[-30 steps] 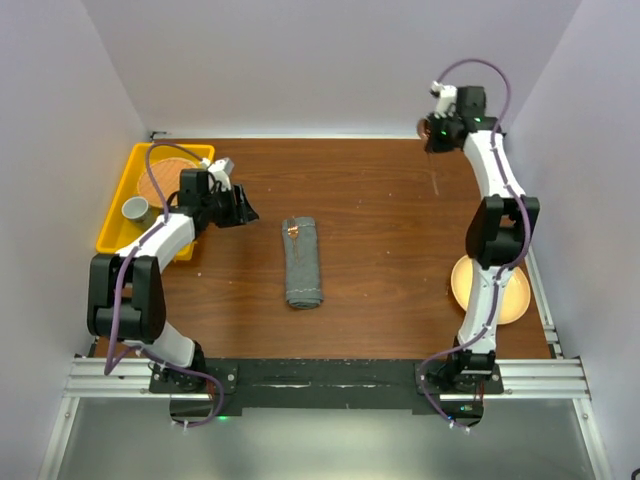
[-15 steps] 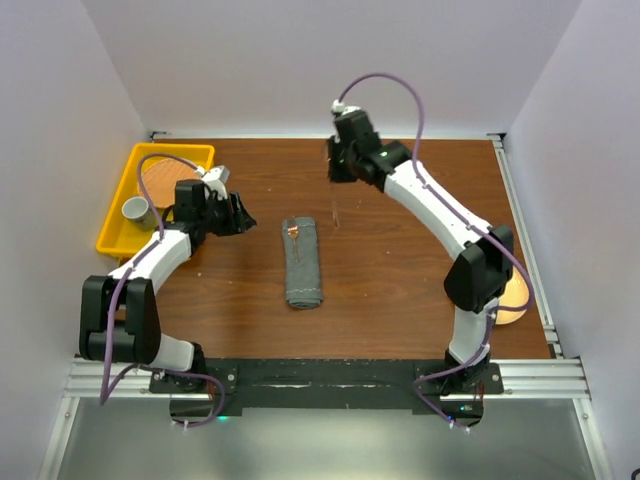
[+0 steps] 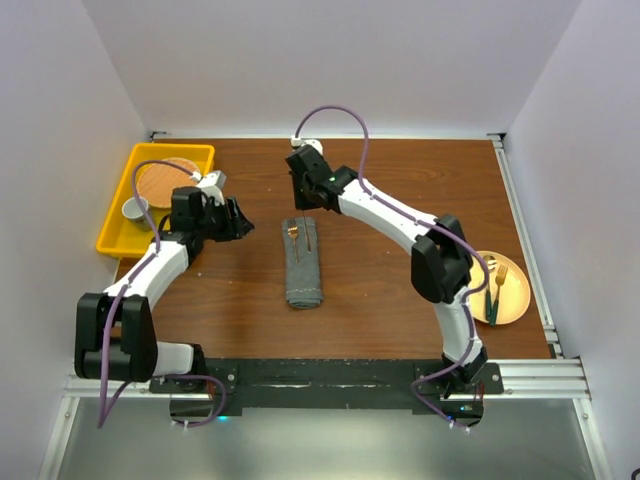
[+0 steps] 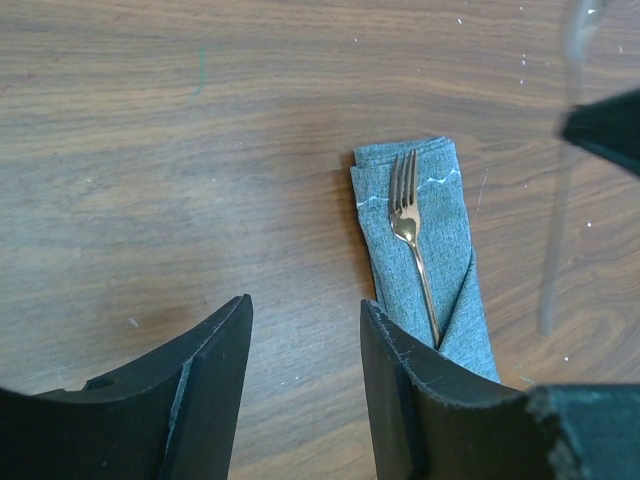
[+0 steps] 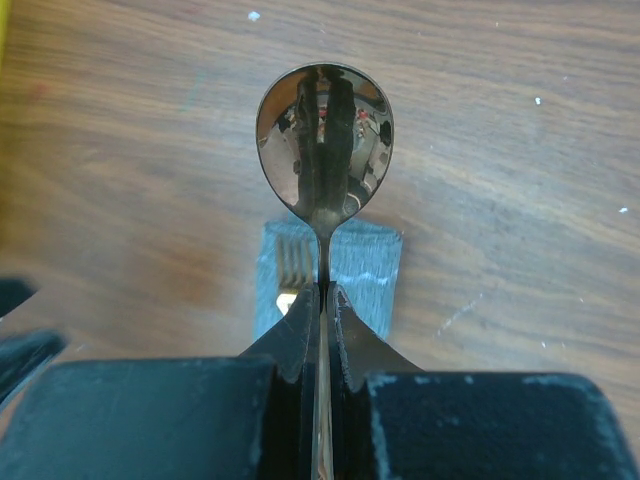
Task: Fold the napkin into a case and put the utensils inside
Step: Insert the spoon into the folded napkin.
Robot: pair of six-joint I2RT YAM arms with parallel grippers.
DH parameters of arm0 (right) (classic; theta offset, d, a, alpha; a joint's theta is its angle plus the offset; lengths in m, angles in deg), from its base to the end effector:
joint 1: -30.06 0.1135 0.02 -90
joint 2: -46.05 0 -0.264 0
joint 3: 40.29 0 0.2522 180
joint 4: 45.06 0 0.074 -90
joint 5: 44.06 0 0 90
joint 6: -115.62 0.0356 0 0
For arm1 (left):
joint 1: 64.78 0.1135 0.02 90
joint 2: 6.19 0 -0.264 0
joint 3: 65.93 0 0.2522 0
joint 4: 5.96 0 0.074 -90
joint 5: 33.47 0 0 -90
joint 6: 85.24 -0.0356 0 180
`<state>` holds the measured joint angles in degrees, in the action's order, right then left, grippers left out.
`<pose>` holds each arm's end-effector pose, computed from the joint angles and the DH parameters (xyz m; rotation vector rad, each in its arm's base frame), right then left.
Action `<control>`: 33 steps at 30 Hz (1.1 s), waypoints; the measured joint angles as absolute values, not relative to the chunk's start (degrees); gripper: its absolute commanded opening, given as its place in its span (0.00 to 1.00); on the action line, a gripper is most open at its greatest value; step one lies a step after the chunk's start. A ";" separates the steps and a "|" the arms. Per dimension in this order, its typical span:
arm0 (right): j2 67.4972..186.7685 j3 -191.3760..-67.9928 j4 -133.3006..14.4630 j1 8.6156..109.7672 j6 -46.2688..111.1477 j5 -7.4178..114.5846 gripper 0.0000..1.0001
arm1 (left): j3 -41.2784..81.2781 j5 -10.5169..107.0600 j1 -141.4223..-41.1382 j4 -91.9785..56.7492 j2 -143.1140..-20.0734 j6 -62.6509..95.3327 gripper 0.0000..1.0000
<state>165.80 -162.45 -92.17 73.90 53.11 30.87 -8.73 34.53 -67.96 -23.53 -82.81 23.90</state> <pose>0.3526 0.3258 0.2771 -0.2045 2.3301 0.3172 0.2811 -0.0290 0.2221 -0.0953 2.2340 -0.6393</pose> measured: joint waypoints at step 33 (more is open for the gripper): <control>173.29 -162.93 -86.07 75.67 52.56 25.67 0.00 | -9.76 34.73 -67.96 -21.08 -82.68 24.27 0.50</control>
